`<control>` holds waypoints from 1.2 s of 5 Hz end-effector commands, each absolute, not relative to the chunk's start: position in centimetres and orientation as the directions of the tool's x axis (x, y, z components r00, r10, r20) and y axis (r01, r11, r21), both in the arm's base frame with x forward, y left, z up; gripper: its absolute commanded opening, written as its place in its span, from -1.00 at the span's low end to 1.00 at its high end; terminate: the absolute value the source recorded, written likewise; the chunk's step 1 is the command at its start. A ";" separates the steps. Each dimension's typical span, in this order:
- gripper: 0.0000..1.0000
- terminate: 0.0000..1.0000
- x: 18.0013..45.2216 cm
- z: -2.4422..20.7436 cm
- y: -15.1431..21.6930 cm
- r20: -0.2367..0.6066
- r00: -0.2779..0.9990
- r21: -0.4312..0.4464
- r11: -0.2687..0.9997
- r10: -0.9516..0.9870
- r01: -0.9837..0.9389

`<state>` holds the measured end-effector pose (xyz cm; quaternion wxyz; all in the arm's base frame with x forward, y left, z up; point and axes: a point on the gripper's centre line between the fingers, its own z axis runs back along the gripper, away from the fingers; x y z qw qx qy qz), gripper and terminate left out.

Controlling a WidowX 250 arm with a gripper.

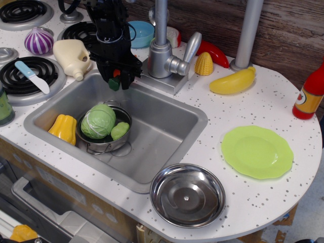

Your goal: Put carrot on plate

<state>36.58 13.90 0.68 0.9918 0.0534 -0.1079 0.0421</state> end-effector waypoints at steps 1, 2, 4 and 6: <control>-1.00 -1.00 36.2 5.4 14.5 0.228 0.970 0.155 0.980 0.089 -0.126; -1.00 -1.00 32.8 8.1 13.9 0.182 0.975 0.193 0.968 0.127 -0.162; -1.00 -1.00 23.9 9.7 6.9 0.139 0.989 0.255 0.967 -0.060 0.023; -1.00 -1.00 22.6 10.7 -1.0 0.119 0.900 0.206 0.897 -0.420 0.392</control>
